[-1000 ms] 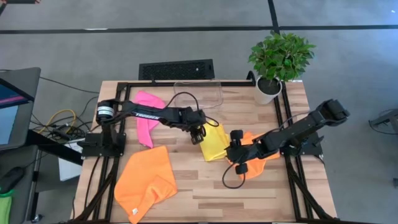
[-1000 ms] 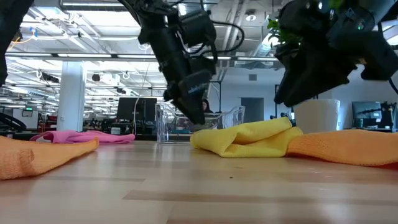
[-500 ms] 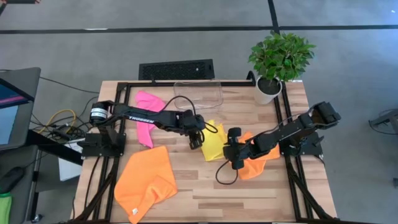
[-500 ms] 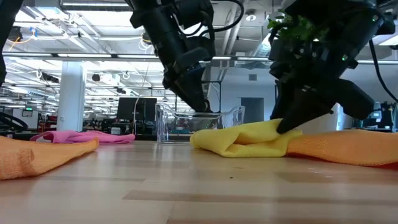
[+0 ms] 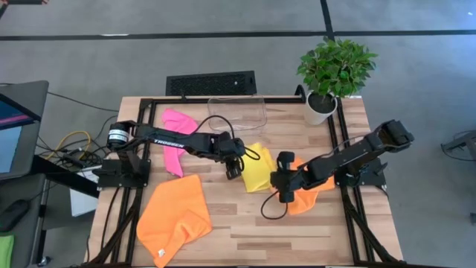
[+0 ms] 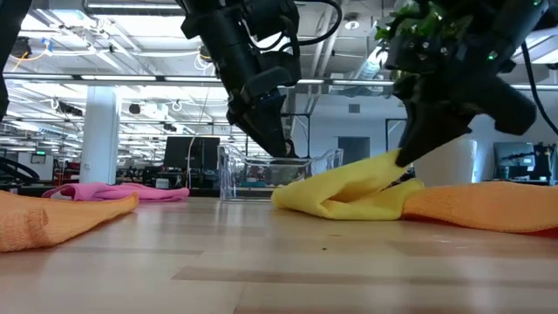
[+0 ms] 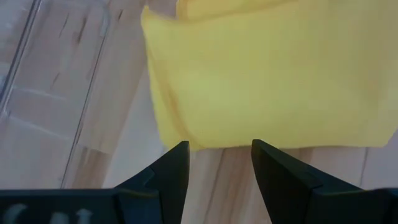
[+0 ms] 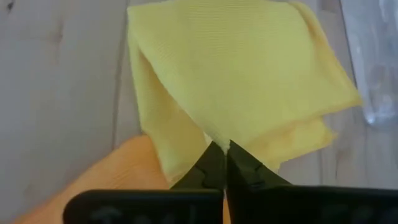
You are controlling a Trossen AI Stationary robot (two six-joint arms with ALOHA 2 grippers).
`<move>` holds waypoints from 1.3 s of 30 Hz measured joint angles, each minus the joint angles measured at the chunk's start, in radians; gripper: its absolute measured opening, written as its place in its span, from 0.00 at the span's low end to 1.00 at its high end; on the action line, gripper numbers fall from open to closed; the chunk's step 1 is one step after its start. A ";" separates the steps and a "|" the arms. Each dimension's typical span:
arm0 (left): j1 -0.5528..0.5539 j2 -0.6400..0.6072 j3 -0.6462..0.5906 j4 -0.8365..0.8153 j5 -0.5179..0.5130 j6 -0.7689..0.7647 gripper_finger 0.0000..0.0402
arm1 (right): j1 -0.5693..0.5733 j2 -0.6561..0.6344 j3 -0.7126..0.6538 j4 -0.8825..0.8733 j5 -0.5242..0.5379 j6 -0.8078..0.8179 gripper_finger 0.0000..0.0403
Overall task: Fold microfiber towels
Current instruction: Fold the yellow towel, then put the folded yellow towel into the transparent bin
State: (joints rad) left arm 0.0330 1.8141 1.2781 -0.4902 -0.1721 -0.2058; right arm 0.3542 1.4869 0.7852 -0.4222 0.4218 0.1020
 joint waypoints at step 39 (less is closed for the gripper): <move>0.013 0.003 -0.039 -0.010 0.123 -0.237 0.42 | 0.024 -0.002 0.065 -0.066 -0.058 0.038 0.56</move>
State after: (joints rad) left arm 0.0457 1.8175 1.2387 -0.5004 -0.0491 -0.4427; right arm 0.3782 1.4845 0.8506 -0.4886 0.3640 0.1399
